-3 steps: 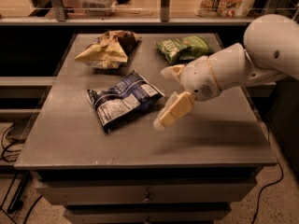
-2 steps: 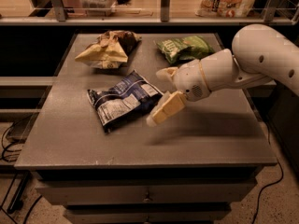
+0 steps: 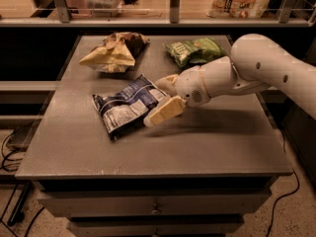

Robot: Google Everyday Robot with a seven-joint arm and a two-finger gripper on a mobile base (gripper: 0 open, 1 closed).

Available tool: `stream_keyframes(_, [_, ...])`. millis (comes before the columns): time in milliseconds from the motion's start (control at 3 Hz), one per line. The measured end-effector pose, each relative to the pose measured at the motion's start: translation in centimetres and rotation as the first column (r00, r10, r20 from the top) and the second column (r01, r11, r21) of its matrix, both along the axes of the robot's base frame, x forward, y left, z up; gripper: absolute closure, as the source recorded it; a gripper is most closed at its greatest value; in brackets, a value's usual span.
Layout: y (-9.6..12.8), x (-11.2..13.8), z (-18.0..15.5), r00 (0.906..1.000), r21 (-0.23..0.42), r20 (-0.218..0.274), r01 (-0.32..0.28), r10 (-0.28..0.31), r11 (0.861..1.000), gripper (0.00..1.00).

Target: Pick blue chip bag

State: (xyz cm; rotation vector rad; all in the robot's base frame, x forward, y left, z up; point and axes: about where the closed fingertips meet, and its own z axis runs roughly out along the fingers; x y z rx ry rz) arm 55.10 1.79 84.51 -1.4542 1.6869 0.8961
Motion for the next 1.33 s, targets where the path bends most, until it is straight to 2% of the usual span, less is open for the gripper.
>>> stream_keyframes(333, [0.3, 0.3, 0.5, 0.9999, -0.010, 0.015, 0.002, -0.002, 1.000, 0.41])
stream_keyframes(667, [0.1, 0.5, 2.0, 0.9986, -0.019, 0.051, 0.013, -0.012, 1.000, 0.65])
stream_keyframes(1000, [-0.3, 0.5, 4.5, 0.9937, -0.023, 0.110, 0.020, -0.018, 1.000, 0.88])
stream_keyframes(1333, [-1.2, 0.6, 7.9, 0.9831, -0.018, 0.181, 0.028, -0.024, 0.999, 1.00])
